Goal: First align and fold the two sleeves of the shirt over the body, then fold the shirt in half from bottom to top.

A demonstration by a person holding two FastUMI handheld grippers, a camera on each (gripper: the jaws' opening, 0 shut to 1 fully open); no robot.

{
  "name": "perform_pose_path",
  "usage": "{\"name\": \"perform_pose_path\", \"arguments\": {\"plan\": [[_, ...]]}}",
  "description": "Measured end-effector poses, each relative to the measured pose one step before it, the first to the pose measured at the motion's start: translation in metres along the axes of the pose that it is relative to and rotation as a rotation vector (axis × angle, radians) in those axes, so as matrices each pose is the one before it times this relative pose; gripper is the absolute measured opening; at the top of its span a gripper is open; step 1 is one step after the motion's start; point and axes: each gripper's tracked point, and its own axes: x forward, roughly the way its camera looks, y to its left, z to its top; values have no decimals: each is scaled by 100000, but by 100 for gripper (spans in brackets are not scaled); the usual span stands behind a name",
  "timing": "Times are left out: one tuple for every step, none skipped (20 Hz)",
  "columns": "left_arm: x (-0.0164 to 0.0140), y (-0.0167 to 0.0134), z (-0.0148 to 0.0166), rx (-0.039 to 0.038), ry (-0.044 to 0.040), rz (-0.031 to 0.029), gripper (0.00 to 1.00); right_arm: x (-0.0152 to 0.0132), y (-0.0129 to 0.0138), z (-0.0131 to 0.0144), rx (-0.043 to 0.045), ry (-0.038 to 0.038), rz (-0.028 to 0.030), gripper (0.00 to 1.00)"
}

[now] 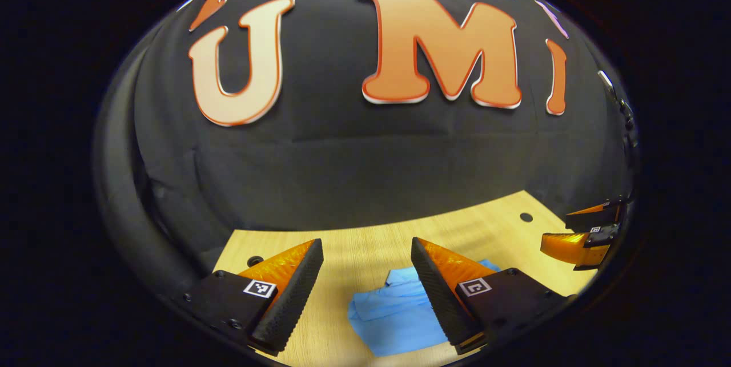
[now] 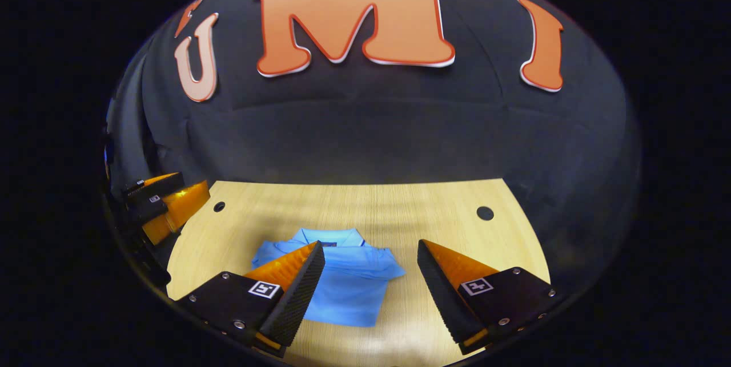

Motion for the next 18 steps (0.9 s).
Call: {"name": "perform_pose_path", "arguments": {"plan": [[-1346,-197,1114,-1108,-3678,2,100,-1213,151,311,-1004,-2641,359,99],[-1483,1,1115,-1449,-3048,-382,100,-1037,135,264,-981,-2405,350,99],[-1546,281,928,-1685,-2248,-237,100,-1092,136,255,-1204,-2930,187,99],[-1464,242,704,-1631,-1421,-69,98,-832,80,209,-1267,-3059,181,99],[-1131,404,43,-1584,-920,22,100,-836,119,227,-1261,-3149,392,99],[-1079,339,262,-1442,-1506,261,100,-1017,208,335,-952,-3084,276,99],[-757,247,109,-1010,-1706,1000,100,-1005,179,159,-384,-2440,357,99],[-1344,349,278,-572,-1588,1385,100,-644,151,-17,164,-1888,676,99],[-1431,509,498,178,-3224,1593,100,-769,220,103,427,-1867,1115,99],[-1043,544,597,707,-3234,1499,100,-521,118,41,273,-1436,1067,99],[-772,508,592,424,-2599,1509,100,-617,-121,53,-126,-705,709,99],[-909,361,415,-396,-1496,1199,100,-667,-241,-127,-429,-713,196,99],[-949,291,267,-807,-1250,1285,100,-606,-367,184,-192,-1139,-432,99],[-709,436,413,-777,-1475,1483,100,-471,-67,104,-152,-1370,-19,99],[-566,537,199,-440,-1288,2007,100,-442,-198,131,253,-1153,-194,99],[-507,343,103,-245,-690,1638,100,-378,-149,-24,329,-596,365,99],[-607,149,-81,-415,-224,1291,100,-400,-22,14,135,-479,789,99],[-437,208,-117,-367,521,876,99,-256,-24,-46,144,-434,267,99]]}}
